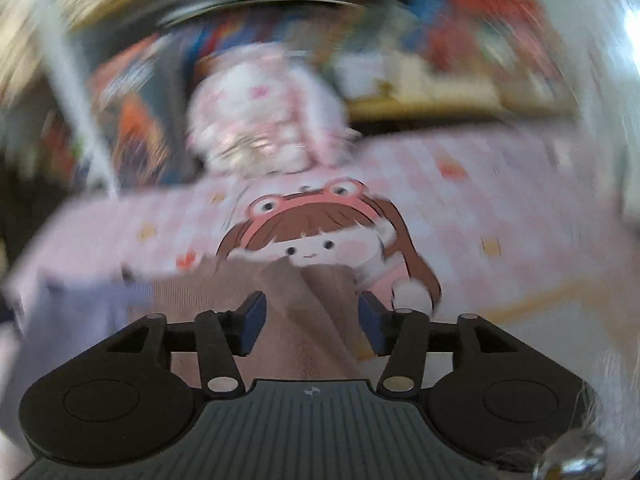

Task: Fold clothes
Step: 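Lift both side edges and fold them inward toward the sweater center with both grippers, then open both grippers and release the folded sides onto the sweater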

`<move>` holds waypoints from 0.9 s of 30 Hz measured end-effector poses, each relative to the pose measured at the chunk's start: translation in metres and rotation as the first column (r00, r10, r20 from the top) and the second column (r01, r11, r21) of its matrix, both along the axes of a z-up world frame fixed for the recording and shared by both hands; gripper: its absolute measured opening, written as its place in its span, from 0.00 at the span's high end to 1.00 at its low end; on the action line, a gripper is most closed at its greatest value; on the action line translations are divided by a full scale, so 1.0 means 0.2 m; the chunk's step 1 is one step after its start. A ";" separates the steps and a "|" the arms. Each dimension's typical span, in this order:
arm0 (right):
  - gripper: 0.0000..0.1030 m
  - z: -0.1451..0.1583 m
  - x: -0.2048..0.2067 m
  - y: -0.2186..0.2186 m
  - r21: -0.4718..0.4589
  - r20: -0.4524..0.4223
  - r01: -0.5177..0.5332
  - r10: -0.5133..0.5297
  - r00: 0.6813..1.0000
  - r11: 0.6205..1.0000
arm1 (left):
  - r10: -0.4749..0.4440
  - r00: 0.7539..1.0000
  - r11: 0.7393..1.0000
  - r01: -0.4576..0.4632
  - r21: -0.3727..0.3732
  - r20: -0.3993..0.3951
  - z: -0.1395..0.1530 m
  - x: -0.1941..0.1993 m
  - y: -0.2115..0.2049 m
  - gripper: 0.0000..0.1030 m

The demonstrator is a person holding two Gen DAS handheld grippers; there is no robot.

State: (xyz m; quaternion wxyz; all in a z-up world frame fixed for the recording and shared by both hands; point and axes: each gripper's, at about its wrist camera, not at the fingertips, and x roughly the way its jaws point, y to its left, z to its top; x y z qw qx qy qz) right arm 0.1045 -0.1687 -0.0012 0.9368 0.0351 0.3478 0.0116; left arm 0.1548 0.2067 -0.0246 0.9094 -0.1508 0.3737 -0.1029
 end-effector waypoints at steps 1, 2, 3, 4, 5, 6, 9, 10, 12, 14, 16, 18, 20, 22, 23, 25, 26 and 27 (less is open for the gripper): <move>0.50 -0.01 0.00 0.05 -0.064 0.004 -0.041 0.042 0.999 0.997 | -0.016 1.000 1.000 0.016 0.027 0.001 -0.01 0.01 -0.02 0.42; 0.50 -0.02 0.01 0.07 -0.112 0.002 -0.063 0.064 0.998 0.992 | -0.031 1.000 0.998 0.031 0.053 0.002 -0.02 0.02 -0.05 0.48; 0.51 -0.04 0.02 0.10 -0.152 -0.002 -0.076 0.077 0.997 0.985 | -0.043 0.999 0.996 0.043 0.074 -0.003 -0.03 0.03 -0.06 0.59; 0.54 -0.06 0.04 0.12 -0.192 -0.006 -0.089 0.090 0.996 0.977 | -0.054 0.999 0.994 0.054 0.095 -0.007 -0.04 0.04 -0.08 0.70; 0.64 -0.07 0.05 0.13 -0.216 -0.012 -0.093 0.092 0.996 0.972 | -0.065 0.998 0.991 0.066 0.114 -0.012 -0.05 0.05 -0.09 0.93; 0.74 -0.08 0.08 0.11 -0.217 -0.023 -0.087 0.084 0.996 0.972 | -0.073 0.997 0.992 0.074 0.106 -0.009 -0.04 0.05 -0.08 0.94; 0.94 -0.05 0.14 -0.02 -0.069 -0.043 -0.012 0.009 0.999 0.998 | -0.047 0.999 0.998 0.047 0.045 -0.009 -0.03 0.06 -0.02 0.95; 0.95 -0.03 0.15 -0.08 0.019 -0.038 0.025 -0.025 0.999 1.000 | -0.031 0.999 0.999 0.031 0.019 -0.010 -0.03 0.06 0.01 0.95; 0.95 -0.02 0.16 -0.22 0.235 -0.048 0.108 -0.100 0.994 0.966 | 0.002 1.000 0.999 -0.003 -0.033 -0.015 -0.03 0.06 0.06 0.95; 0.95 -0.07 0.18 -0.31 0.367 -0.099 0.179 -0.153 0.983 0.913 | 0.024 0.999 0.998 -0.027 -0.061 -0.047 -0.07 0.08 0.09 0.94; 0.95 -0.15 0.23 -0.34 0.397 -0.150 0.208 -0.161 0.976 0.894 | 0.041 0.996 0.996 -0.048 -0.076 -0.084 -0.14 0.11 0.10 0.94; 0.95 -0.20 0.26 -0.34 0.382 -0.165 0.219 -0.167 0.972 0.898 | 0.053 0.995 0.994 -0.060 -0.089 -0.083 -0.15 0.12 0.10 0.91; 0.94 -0.23 0.26 -0.35 0.401 -0.163 0.231 -0.179 0.970 0.887 | 0.049 0.995 0.994 -0.057 -0.094 -0.087 -0.15 0.13 0.11 0.88; 0.94 -0.23 0.26 -0.35 0.404 -0.160 0.234 -0.184 0.970 0.884 | 0.052 0.995 0.993 -0.061 -0.103 -0.086 -0.14 0.13 0.13 0.87; 0.91 -0.23 0.26 -0.35 0.402 -0.159 0.236 -0.186 0.970 0.885 | 0.059 0.995 0.992 -0.068 -0.109 -0.083 -0.13 0.12 0.14 0.84; 0.81 -0.20 0.23 -0.36 0.392 -0.152 0.251 -0.207 0.966 0.885 | 0.088 0.994 0.991 -0.094 -0.098 -0.062 -0.11 0.10 0.16 0.74; 0.79 -0.19 0.22 -0.36 0.390 -0.148 0.260 -0.219 0.965 0.883 | 0.093 0.994 0.990 -0.098 -0.098 -0.056 -0.10 0.09 0.17 0.72; 0.79 -0.18 0.20 -0.36 0.388 -0.143 0.266 -0.228 0.963 0.882 | 0.098 0.994 0.990 -0.103 -0.097 -0.051 -0.09 0.08 0.18 0.72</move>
